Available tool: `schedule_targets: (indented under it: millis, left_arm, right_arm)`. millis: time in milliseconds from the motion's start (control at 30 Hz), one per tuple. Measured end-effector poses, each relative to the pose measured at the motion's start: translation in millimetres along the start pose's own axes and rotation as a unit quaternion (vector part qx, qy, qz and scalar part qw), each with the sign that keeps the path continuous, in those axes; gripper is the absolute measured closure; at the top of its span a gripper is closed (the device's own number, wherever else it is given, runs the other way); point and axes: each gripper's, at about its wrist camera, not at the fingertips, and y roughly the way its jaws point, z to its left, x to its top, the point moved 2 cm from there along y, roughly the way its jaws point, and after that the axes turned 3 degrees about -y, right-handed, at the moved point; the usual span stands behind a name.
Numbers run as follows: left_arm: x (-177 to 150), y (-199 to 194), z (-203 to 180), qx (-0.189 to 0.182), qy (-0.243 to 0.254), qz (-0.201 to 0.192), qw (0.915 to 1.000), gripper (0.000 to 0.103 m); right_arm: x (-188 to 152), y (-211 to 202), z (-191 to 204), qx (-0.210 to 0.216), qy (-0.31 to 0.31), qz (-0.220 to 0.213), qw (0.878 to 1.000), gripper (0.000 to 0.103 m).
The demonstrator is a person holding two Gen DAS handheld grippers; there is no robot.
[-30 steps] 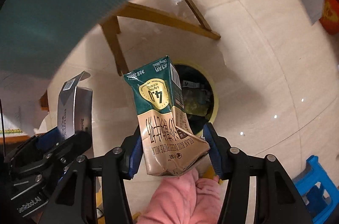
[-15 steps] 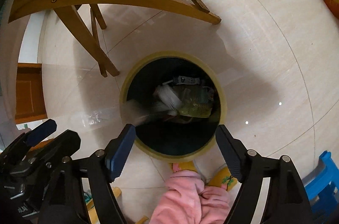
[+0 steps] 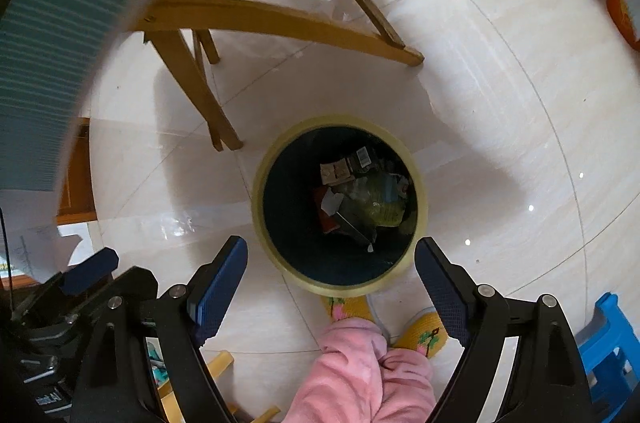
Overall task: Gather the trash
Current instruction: 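Open both grippers over the bin, dropping the box and carton, then move both grippers back over the table toward the remaining trash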
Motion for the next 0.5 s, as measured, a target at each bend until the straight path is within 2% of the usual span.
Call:
schedule_targets:
  millis: [233,500]
  left_arm:
    - [-16,-68,-12,-0.013,-0.013,-0.024,0.9996,0.018]
    - [-38,-167,-24,-0.022,-0.013,-0.068,0.9974,0.018]
  right_arm:
    - [-9,-68,10,0.01,-0.006,-0.023,1.0,0.016]
    - [-29,-174,35,0.027,-0.026,-0.059,0.998,0.016]
